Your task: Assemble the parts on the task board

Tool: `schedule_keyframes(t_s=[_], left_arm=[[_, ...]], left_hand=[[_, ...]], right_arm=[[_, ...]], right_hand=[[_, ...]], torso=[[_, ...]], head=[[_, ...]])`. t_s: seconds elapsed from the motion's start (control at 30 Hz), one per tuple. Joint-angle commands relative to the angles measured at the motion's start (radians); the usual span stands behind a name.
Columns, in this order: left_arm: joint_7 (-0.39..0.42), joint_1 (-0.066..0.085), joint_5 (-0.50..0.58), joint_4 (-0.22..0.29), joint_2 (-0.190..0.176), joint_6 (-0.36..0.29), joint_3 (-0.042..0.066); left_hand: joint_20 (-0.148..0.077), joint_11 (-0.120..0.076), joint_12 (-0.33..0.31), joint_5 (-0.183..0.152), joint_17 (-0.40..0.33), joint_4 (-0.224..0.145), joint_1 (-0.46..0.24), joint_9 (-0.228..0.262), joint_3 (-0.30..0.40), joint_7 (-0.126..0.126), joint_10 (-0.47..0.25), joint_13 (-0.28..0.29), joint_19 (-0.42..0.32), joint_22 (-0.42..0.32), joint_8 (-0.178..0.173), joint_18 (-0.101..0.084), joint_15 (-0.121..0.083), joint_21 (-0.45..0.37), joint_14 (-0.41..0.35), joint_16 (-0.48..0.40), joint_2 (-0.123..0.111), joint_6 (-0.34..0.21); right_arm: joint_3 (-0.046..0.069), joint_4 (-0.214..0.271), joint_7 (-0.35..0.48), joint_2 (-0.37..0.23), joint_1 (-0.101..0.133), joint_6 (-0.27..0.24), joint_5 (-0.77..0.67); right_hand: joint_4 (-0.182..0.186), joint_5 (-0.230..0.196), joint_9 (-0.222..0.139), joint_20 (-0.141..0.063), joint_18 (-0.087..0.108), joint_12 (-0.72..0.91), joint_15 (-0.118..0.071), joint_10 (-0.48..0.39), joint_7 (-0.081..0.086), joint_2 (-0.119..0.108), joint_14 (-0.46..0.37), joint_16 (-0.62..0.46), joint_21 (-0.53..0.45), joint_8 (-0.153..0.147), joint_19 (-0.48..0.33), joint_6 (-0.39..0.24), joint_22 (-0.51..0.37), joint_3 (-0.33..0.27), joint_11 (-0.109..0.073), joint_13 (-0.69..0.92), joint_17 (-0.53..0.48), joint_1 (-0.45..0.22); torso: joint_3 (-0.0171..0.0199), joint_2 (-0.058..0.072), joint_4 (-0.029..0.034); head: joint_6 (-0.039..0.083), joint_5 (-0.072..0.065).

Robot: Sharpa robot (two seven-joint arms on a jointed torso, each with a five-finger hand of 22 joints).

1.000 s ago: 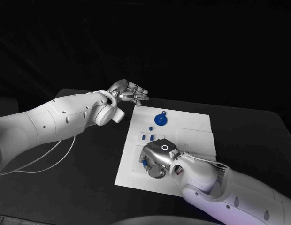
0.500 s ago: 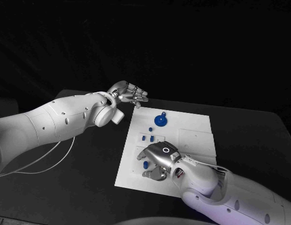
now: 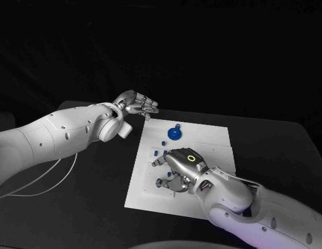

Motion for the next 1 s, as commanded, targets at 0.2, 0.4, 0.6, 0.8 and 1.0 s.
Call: schedule_keyframes(t_s=[0.2,0.4,0.6,0.8,1.0], left_arm=[[0.010,0.000,0.007,0.006,-0.008,0.003,0.001],[0.021,-0.001,0.015,0.018,-0.026,-0.013,0.000],[0.033,-0.008,0.036,0.048,-0.052,-0.032,0.000],[0.047,-0.022,0.072,0.088,-0.086,-0.050,-0.001],[0.054,-0.036,0.099,0.109,-0.106,-0.059,-0.001]], left_hand=[[0.004,-0.002,-0.003,-0.004,0.001,0.003,0.001,0.000,-0.008,-0.003,0.000,0.001,-0.003,-0.002,-0.003,0.006,0.003,0.001,0.003,-0.006,0.009,-0.006],[0.002,-0.007,-0.003,-0.004,0.002,0.006,-0.003,0.000,-0.006,-0.006,0.022,0.001,-0.003,-0.003,-0.003,0.004,0.001,0.001,0.002,-0.005,0.009,-0.001],[-0.002,-0.021,-0.002,-0.005,0.003,0.011,-0.011,0.000,0.002,-0.010,0.077,0.001,-0.004,-0.007,-0.003,-0.002,-0.004,0.000,0.001,-0.004,0.005,0.000],[-0.003,-0.023,-0.003,-0.007,0.004,0.024,-0.023,0.000,0.002,-0.012,0.083,0.001,-0.002,-0.019,-0.003,-0.006,-0.005,-0.001,0.003,-0.004,-0.003,-0.002],[-0.004,-0.023,-0.003,-0.008,0.004,0.031,-0.024,0.000,0.001,-0.012,0.081,0.001,0.001,-0.029,-0.003,-0.007,-0.005,-0.001,0.005,-0.004,-0.007,-0.002]], right_arm=[[0.088,0.020,0.034,-0.081,-0.002,-0.039,0.287],[0.171,-0.003,0.032,-0.173,-0.002,0.021,0.561],[0.207,-0.050,-0.038,-0.260,-0.001,0.167,0.787],[0.216,-0.091,-0.212,-0.320,-0.001,0.358,0.875],[0.217,-0.099,-0.334,-0.342,-0.001,0.475,0.874]], right_hand=[[0.022,0.013,-0.001,-0.029,-0.030,0.004,-0.027,0.166,0.024,0.036,0.015,0.018,0.041,-0.003,0.040,0.034,0.010,0.061,-0.036,0.001,0.010,-0.044],[0.029,0.054,0.005,-0.055,-0.051,0.043,-0.058,0.328,0.005,0.053,0.014,0.028,0.055,0.000,0.039,0.084,0.020,0.062,-0.087,0.026,0.023,-0.067],[0.015,0.101,0.038,-0.100,-0.089,0.622,-0.088,0.183,-0.028,0.119,-0.014,0.137,0.325,-0.005,0.039,0.137,0.170,-0.090,-0.145,0.608,0.146,-0.091],[0.078,0.088,0.172,-0.089,-0.089,0.848,-0.085,0.185,-0.042,0.115,-0.007,0.237,0.357,-0.002,0.036,0.144,0.218,-0.078,-0.132,0.930,0.341,-0.138],[0.152,0.185,0.236,-0.087,-0.088,0.870,-0.083,0.203,-0.040,0.114,0.000,0.259,0.366,-0.001,0.040,0.132,0.239,-0.208,-0.131,1.009,0.422,-0.169]], torso=[[0.0013,-0.001,-0.0005],[0.0018,-0.004,-0.0032],[0.0055,-0.013,-0.0100],[0.0104,-0.026,-0.0173],[0.0107,-0.040,-0.0232]], head=[[0.009,-0.015],[0.023,-0.027],[0.026,-0.051],[0.031,-0.074],[0.024,-0.086]])
